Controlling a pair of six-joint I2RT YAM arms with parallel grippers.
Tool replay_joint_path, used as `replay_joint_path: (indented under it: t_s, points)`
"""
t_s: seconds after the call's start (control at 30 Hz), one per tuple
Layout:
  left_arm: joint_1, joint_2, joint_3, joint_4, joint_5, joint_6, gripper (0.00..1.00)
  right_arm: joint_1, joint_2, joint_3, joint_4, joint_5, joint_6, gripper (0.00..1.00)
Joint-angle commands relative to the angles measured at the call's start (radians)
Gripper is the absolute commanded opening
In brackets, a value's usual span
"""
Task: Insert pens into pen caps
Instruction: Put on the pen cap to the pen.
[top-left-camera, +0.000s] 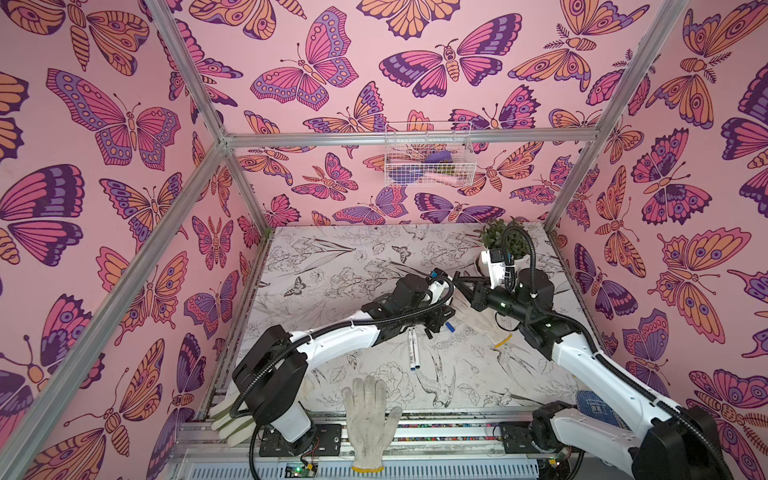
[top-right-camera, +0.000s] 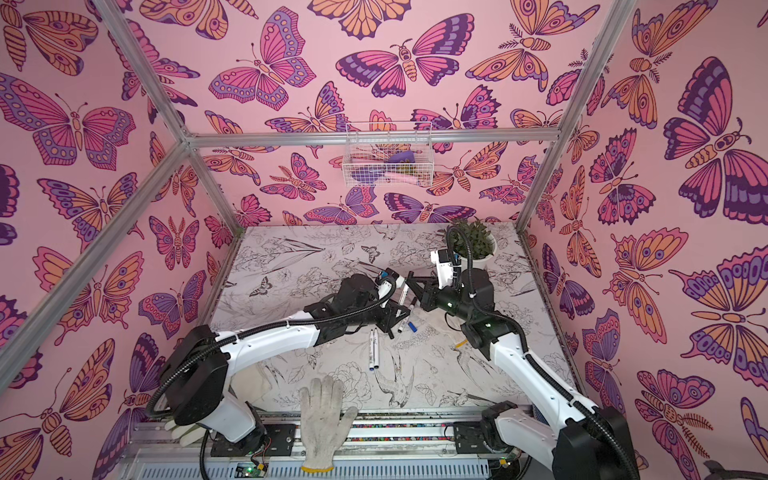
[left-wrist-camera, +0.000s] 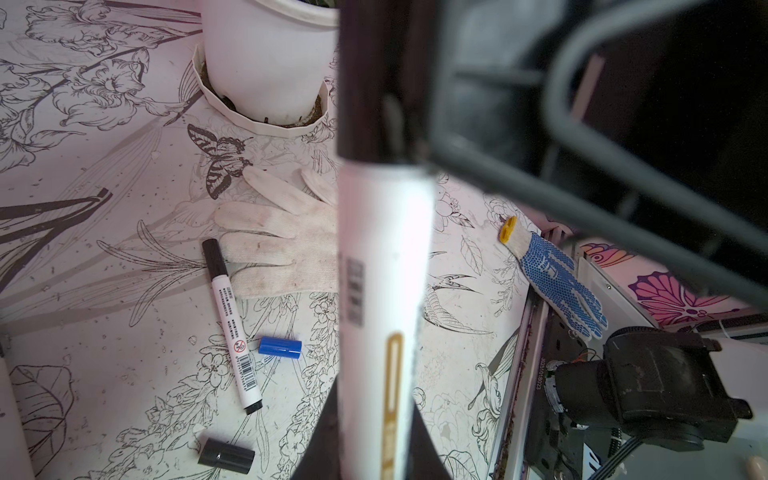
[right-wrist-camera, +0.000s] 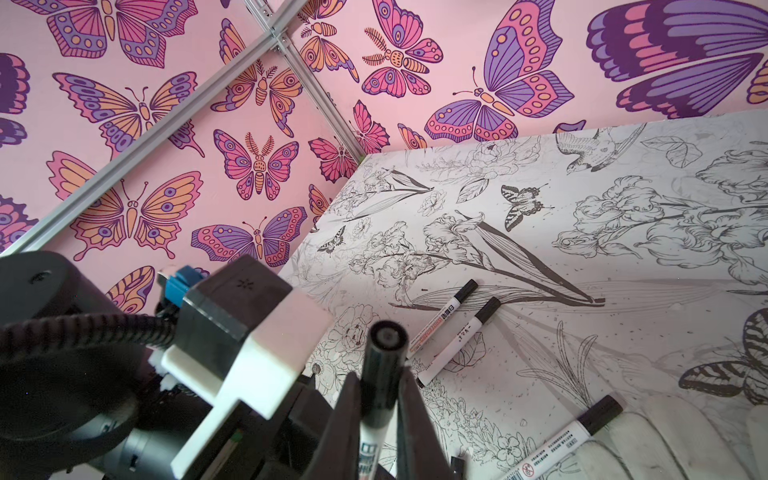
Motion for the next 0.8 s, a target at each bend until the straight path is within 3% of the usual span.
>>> replay_joint_path:
  t_s: [0.0, 0.07, 0.3, 0.57, 0.77]
  points:
    - [0.046, -0.091, 0.042, 0.210, -0.073, -0.035, 0.00, -0.024, 0.023, -0.048, -0.248, 0.027, -0.009, 0.00]
    - [0.037, -0.072, 0.043, 0.197, -0.040, -0.022, 0.00, -0.028, 0.016, -0.041, -0.209, 0.026, 0.039, 0.00]
    - [0.011, -0.017, 0.055, 0.166, 0.082, 0.008, 0.00, -0.028, 0.017, -0.004, -0.132, 0.029, 0.115, 0.14]
    - [0.011, 0.008, 0.065, 0.110, 0.118, 0.042, 0.00, -0.041, -0.006, 0.026, -0.046, 0.051, 0.179, 0.55]
    - [0.046, 0.014, -0.003, 0.129, 0.078, -0.011, 0.00, -0.067, -0.090, 0.012, -0.064, 0.109, 0.165, 0.63]
